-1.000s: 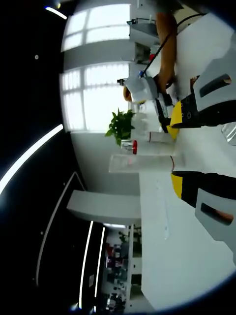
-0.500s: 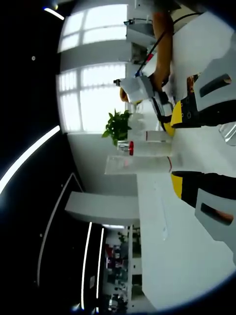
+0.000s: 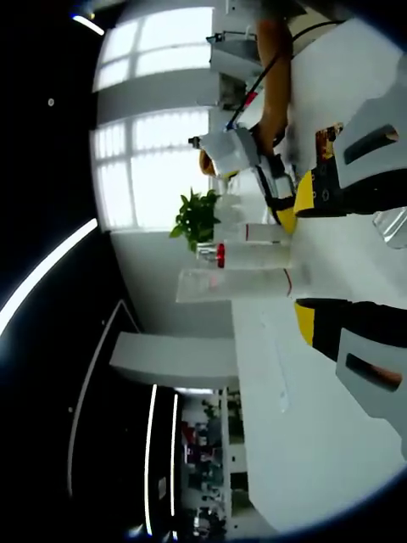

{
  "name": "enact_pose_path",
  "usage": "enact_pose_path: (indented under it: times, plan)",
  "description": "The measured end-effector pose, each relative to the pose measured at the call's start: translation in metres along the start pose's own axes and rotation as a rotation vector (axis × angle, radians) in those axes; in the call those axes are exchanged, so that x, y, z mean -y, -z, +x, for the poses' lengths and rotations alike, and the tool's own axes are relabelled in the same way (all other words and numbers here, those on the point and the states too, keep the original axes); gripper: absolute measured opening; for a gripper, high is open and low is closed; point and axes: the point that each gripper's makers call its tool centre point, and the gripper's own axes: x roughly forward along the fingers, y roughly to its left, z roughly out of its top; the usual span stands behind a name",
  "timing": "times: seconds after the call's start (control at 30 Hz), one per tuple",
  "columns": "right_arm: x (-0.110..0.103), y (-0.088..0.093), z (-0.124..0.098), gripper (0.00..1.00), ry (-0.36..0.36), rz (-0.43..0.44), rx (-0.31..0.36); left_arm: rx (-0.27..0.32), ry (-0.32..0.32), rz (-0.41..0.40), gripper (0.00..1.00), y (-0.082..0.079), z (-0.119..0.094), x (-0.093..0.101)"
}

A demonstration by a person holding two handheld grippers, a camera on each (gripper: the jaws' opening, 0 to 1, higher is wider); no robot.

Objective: Arrange the skincare products in the storage area until every visible bottle or jar stands upright without overlapping.

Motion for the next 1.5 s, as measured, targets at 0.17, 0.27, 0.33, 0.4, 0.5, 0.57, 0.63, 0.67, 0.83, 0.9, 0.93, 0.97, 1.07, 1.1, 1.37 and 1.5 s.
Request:
enact_pose_path:
  times: [0.17,0.27,0.33,0.4,0.5,0.57,0.63,0.67,0.83,0.9,0.93,0.97,1.07,1.1,1.37,1.5]
  plan:
    - [-0.009,-0.002,-0.006,0.34,-0.035,0.002,-0.004,-0.109,0.02,-0.021,0.57,0.01,-0.003,0.002]
    - [-0.015,-0.013,-0.011,0.51,-0.062,-0.012,0.052,-0.169,0.029,-0.09,0.62,0.014,-0.008,0.003]
    - [-0.017,-0.022,-0.015,0.65,-0.067,-0.023,0.095,-0.201,0.037,-0.102,0.64,0.017,-0.01,0.004]
    - [-0.017,-0.03,-0.019,0.73,-0.065,-0.031,0.14,-0.231,0.034,-0.112,0.64,0.02,-0.012,0.004]
    - [-0.018,-0.038,-0.026,0.81,-0.056,-0.046,0.179,-0.304,0.019,-0.096,0.64,0.028,-0.017,0.005]
    - [-0.016,-0.048,-0.032,0.83,-0.042,-0.057,0.229,-0.331,-0.007,-0.063,0.63,0.03,-0.018,0.004]
    - [-0.014,-0.054,-0.036,0.84,-0.029,-0.063,0.253,-0.376,-0.027,-0.028,0.62,0.035,-0.021,0.005]
    - [-0.013,-0.059,-0.039,0.84,-0.017,-0.072,0.28,-0.408,-0.039,-0.005,0.62,0.039,-0.022,0.007]
    - [-0.013,-0.072,-0.05,0.81,0.009,-0.094,0.347,-0.501,-0.079,0.037,0.65,0.055,-0.021,0.008]
    - [-0.013,-0.074,-0.052,0.8,0.012,-0.098,0.357,-0.532,-0.108,0.017,0.69,0.062,-0.022,0.005]
    - [-0.013,-0.076,-0.053,0.8,0.014,-0.1,0.362,-0.55,-0.114,0.011,0.68,0.065,-0.023,0.004]
    - [-0.013,-0.077,-0.054,0.8,0.016,-0.103,0.367,-0.548,-0.111,-0.009,0.68,0.065,-0.023,0.004]
    - [-0.012,-0.079,-0.054,0.77,0.019,-0.111,0.376,-0.554,-0.11,-0.028,0.63,0.066,-0.024,0.005]
    - [-0.013,-0.079,-0.055,0.77,0.02,-0.114,0.379,-0.559,-0.113,-0.028,0.6,0.066,-0.024,0.006]
    - [-0.011,-0.081,-0.055,0.74,0.024,-0.12,0.386,-0.634,-0.1,-0.028,0.39,0.077,-0.03,0.021]
    - [-0.009,-0.08,-0.055,0.72,0.026,-0.122,0.388,-0.652,-0.086,-0.002,0.26,0.081,-0.032,0.027]
